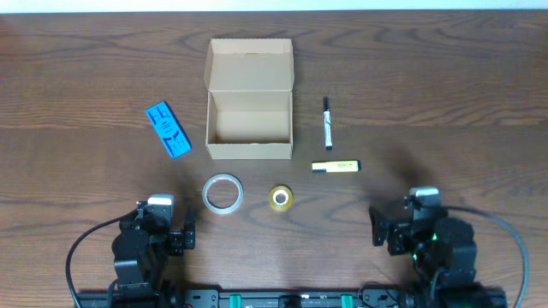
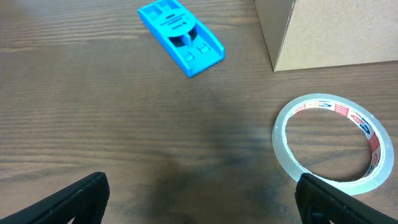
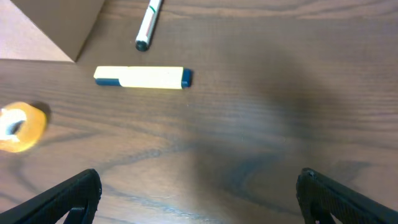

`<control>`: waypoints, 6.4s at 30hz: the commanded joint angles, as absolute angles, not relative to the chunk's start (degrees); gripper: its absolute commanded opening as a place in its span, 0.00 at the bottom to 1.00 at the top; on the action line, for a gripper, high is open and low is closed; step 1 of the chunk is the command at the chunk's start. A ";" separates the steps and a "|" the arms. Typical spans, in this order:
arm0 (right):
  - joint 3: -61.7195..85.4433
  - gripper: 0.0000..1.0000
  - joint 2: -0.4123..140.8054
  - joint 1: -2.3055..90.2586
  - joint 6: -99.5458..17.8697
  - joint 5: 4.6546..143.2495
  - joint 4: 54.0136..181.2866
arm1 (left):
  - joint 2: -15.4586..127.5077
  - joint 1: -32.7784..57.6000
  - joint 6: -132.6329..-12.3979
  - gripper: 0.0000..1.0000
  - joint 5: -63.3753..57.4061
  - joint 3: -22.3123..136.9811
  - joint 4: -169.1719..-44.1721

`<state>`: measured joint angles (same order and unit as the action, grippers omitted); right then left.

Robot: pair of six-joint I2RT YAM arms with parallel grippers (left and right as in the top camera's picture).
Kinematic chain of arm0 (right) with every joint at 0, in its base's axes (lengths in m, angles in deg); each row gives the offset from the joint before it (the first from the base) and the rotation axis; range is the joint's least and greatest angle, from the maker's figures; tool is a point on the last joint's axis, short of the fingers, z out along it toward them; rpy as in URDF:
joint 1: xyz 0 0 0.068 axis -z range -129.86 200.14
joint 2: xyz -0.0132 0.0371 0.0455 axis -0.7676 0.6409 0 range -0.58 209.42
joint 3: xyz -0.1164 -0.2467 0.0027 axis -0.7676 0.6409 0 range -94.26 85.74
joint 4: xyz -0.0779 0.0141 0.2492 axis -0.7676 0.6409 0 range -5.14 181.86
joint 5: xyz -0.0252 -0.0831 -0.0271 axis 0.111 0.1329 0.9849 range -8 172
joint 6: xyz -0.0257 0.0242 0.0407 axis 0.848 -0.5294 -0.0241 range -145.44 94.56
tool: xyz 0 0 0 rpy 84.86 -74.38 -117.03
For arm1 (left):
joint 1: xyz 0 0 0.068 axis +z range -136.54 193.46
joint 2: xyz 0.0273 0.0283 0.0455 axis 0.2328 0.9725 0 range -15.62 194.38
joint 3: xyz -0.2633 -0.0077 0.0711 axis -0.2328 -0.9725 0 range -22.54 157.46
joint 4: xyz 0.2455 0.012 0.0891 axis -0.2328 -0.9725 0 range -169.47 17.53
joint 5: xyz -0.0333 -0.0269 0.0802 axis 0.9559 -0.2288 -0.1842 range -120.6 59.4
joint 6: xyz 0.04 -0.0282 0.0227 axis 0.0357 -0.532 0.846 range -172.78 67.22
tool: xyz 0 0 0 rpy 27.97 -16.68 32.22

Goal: Pack container

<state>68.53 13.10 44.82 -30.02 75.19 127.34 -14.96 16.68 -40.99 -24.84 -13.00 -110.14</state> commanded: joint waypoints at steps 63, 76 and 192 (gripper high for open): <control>-11.80 0.92 126.20 31.09 -42.56 80.56 140.28 | -15.39 16.92 -41.40 0.96 -25.23 -13.44 -110.22; -6.29 0.54 126.20 31.09 -42.56 80.56 137.66 | -15.39 16.90 -41.40 0.95 -25.26 -13.44 -110.22; 28.70 0.99 92.44 28.01 -0.12 73.70 128.37 | -15.39 16.92 -41.40 0.96 -25.26 -13.44 -110.22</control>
<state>27.43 92.92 27.46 0.49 72.87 129.66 -15.04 16.68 -40.99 -24.84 -13.00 -110.11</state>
